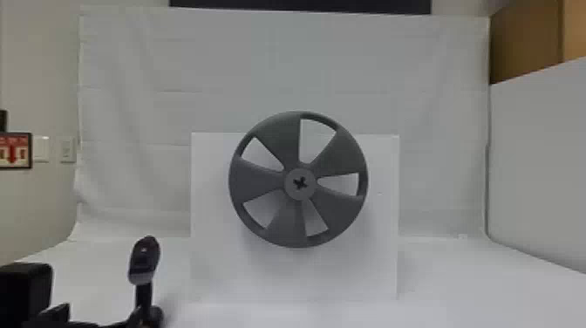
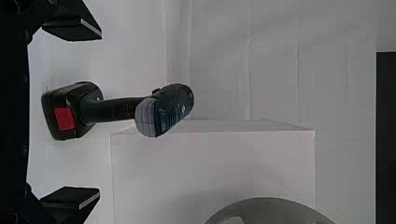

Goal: Grasp the drill and bring into the middle of wheel

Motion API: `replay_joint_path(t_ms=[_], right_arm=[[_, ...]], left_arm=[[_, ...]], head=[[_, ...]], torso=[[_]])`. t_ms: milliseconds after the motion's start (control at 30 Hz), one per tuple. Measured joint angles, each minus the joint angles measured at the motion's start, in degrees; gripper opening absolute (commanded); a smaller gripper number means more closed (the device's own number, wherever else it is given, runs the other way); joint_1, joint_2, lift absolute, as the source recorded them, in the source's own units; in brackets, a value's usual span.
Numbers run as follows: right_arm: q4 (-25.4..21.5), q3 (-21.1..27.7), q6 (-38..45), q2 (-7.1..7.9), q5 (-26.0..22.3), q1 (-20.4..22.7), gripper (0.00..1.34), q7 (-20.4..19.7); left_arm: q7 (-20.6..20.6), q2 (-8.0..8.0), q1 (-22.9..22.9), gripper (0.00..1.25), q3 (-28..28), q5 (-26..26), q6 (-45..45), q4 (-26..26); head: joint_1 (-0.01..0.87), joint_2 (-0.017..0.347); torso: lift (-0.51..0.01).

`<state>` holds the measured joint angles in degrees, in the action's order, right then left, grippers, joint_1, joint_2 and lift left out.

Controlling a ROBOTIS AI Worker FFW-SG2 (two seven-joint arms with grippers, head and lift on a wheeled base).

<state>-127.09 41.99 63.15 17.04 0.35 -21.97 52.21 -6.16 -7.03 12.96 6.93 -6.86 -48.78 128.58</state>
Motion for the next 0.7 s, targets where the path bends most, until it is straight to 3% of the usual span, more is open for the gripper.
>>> replay_joint_path(t_ms=[233, 500, 700], right_arm=[[0.0, -0.2, 0.1, 0.03, 0.1, 0.0, 0.82, 0.0], [0.1, -0.8, 0.2, 0.02, 0.7, -0.1, 0.82, 0.0], [0.2, -1.1, 0.3, 0.02, 1.0, -0.1, 0.82, 0.0]], left_arm=[[0.8, 0.0, 0.0, 1.14, 0.3, -0.7, -0.2, 0.0], [7.2, 0.01, 0.3, 1.14, -2.2, -0.3, -0.6, -0.2], [9.8, 0.09, 1.2, 1.14, -4.3, -0.8, -0.6, -1.4]], head=[[0.0, 0.0], [0.0, 0.0], [0.0, 0.0]], torso=[[-0.406], [-0.406], [-0.406]])
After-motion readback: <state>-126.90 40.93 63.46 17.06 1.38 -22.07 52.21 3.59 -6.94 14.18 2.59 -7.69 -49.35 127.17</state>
